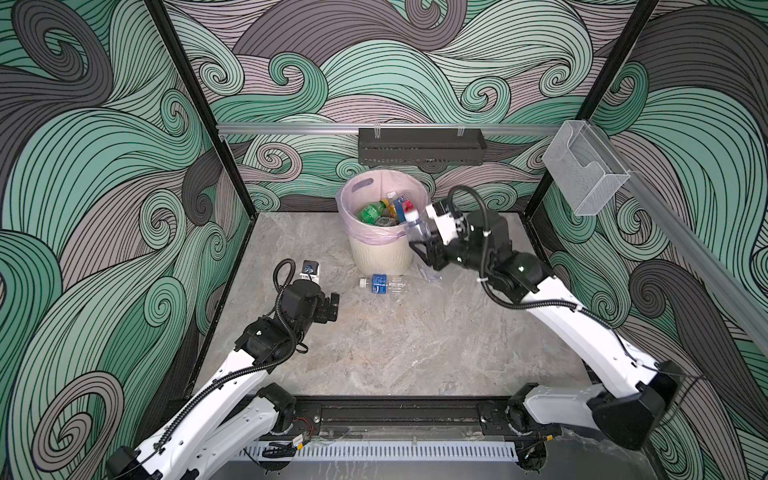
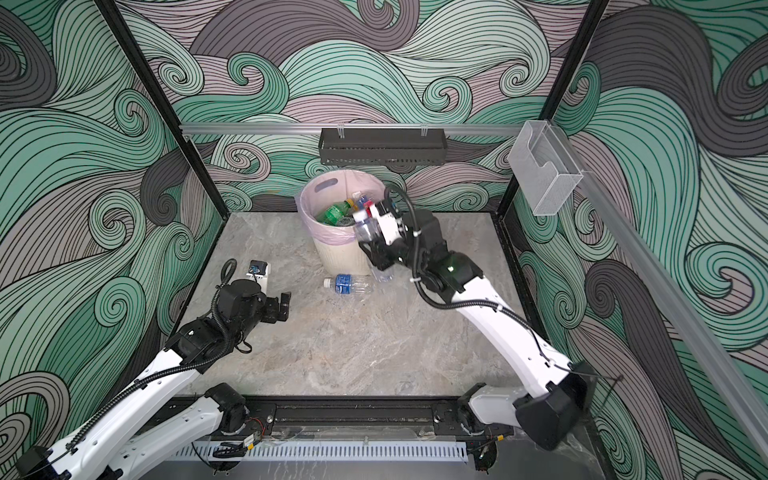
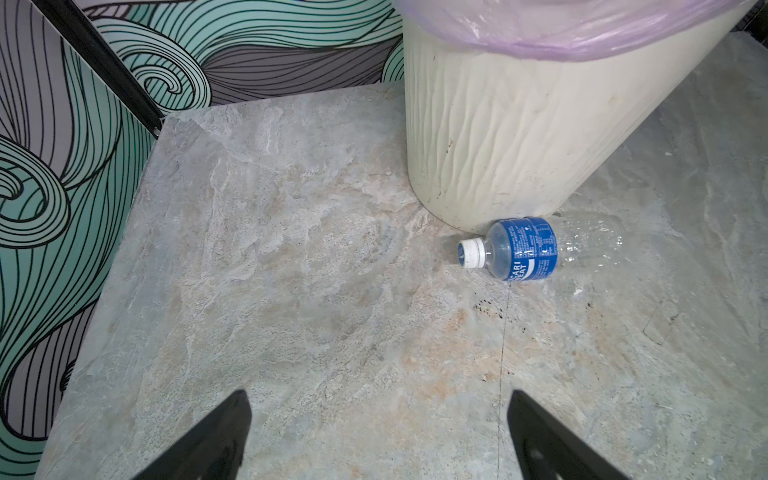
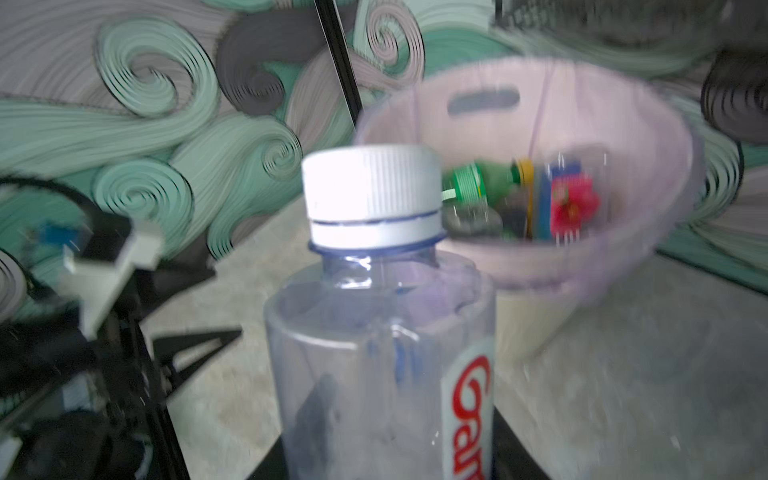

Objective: Throw the plastic bottles in the bin
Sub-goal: 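Move the Ganten bottle over the bin and open the right gripper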

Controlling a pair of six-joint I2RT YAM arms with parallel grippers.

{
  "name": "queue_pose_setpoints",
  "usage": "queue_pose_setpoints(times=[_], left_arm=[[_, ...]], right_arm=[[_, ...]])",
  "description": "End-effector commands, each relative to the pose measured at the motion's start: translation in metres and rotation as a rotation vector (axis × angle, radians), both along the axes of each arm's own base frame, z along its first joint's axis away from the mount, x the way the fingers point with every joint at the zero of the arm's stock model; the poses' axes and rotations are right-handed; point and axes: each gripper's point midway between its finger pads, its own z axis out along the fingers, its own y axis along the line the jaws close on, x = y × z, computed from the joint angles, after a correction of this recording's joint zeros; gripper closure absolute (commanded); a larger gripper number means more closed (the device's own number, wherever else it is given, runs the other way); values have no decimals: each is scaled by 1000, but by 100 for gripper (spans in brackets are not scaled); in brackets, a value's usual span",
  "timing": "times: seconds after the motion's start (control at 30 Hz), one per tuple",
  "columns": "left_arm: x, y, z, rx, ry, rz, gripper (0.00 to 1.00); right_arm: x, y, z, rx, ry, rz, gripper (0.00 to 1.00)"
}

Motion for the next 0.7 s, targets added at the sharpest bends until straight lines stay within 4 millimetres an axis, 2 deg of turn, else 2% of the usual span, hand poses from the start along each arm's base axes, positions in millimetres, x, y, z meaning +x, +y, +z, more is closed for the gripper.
queue_pose_setpoints(times=[0.0,0.03,0.1,0.17,0.23,0.3,0.37,0.5,0.67], left_arm=[[6,-4,9,-47,-27,6,2],[5,-4,8,-53,-27,9,2],[5,-4,9,-66,-35,12,2],[5,-4,11,-75,-39,15,2],[3,-3,13,-74,-35,18,2],[1,-1,13,-73,-31,19,2],[-1,0,9,-65,-27,19,2],[-4,3,-1,-43,1,17,2],[-2,2,-6,-23,16,14,2]], right_arm=[[47,27,38,49,-77,-22,45],[68,35,51,84,-111,-55,32],[101,51,57,100,-148,-89,19],[122,63,47,61,-138,-89,15],[127,69,35,23,-109,-85,13],[120,71,28,19,-112,-63,12],[108,68,30,40,-152,-34,9],[72,55,22,39,-182,26,6],[24,40,1,-2,-173,111,6]])
